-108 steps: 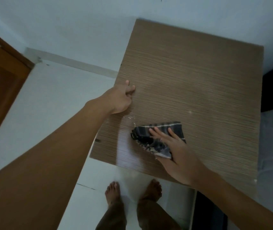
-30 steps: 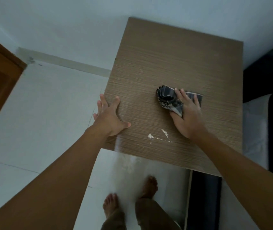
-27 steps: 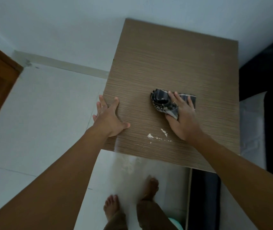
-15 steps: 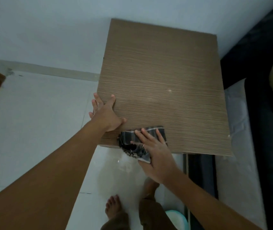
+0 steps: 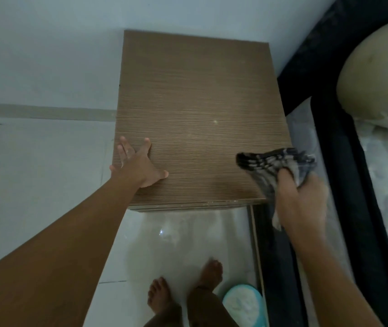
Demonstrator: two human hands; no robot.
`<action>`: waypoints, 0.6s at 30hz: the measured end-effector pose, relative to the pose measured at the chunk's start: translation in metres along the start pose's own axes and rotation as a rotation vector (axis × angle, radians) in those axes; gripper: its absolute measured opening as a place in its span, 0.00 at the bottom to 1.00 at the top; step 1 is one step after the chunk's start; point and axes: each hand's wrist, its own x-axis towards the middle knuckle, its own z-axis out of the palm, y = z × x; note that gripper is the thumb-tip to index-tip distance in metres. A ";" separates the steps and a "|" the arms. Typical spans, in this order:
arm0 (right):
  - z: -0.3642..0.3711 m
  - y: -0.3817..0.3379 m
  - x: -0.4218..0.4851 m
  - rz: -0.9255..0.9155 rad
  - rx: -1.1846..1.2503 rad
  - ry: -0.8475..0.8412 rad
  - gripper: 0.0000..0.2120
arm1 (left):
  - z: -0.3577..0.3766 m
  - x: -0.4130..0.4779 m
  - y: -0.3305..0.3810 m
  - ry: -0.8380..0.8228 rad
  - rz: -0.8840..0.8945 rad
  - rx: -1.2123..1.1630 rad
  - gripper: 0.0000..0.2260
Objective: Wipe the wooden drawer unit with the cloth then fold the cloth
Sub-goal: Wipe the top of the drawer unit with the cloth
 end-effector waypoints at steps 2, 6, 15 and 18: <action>-0.014 0.012 0.034 0.025 -0.063 0.093 0.08 | 0.005 0.001 0.006 -0.021 0.025 0.013 0.49; -0.023 0.036 0.096 0.021 -0.136 0.123 0.09 | 0.016 0.002 0.024 -0.076 0.073 0.025 0.48; 0.025 0.095 0.087 -0.155 -0.399 -0.381 0.28 | 0.017 0.005 0.035 -0.106 0.076 0.058 0.50; 0.036 0.096 0.049 -0.313 -0.337 -0.298 0.27 | 0.014 0.004 0.038 -0.113 0.071 0.073 0.50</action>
